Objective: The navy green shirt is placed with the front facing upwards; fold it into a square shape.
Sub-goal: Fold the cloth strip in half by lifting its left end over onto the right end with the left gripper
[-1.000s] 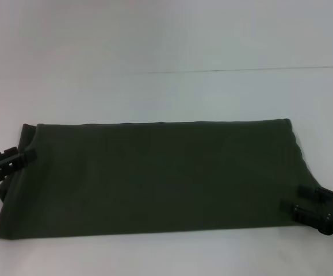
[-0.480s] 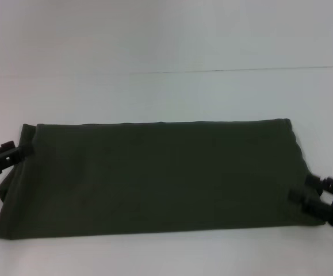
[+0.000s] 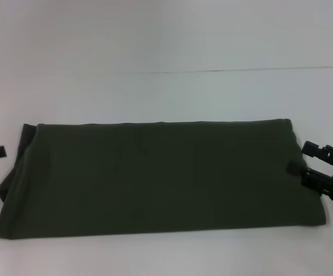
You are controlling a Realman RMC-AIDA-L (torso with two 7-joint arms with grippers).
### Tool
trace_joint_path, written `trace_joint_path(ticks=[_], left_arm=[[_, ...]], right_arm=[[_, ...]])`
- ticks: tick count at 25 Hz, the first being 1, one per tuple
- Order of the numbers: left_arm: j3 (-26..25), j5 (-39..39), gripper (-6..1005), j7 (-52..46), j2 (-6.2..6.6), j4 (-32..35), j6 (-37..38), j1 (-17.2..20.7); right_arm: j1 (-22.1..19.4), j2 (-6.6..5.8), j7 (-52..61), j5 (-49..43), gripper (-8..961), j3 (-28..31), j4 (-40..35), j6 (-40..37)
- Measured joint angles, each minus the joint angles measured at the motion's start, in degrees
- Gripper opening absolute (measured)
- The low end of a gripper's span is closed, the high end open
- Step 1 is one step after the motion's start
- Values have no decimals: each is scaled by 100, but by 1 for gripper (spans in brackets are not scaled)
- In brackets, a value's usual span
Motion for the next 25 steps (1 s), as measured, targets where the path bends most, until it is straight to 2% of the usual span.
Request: trace_joint_path(ticks=[1, 7, 9, 14, 20, 25], left_arm=[[253, 544, 619, -553, 65, 18, 15, -234], [742, 926, 619, -1181, 126, 20, -66, -524], [790, 965, 619, -1306, 156, 22, -70, -593], [835, 1031, 755, -1451, 188, 30, -21, -646], [838, 1446, 849, -1671, 239, 30, 48, -724], [838, 1592, 848, -1687, 244, -8, 12, -753]], right_arm=[[21, 2, -1, 0, 795, -2, -1, 0], [84, 10, -3, 0, 794, -3, 0, -14], [84, 11, -3, 0, 794, -3, 0, -15], [82, 10, -3, 0, 794, 11, -1, 8], [110, 4, -3, -3, 794, -2, 0, 21], [158, 4, 7, -28, 794, -9, 0, 24]])
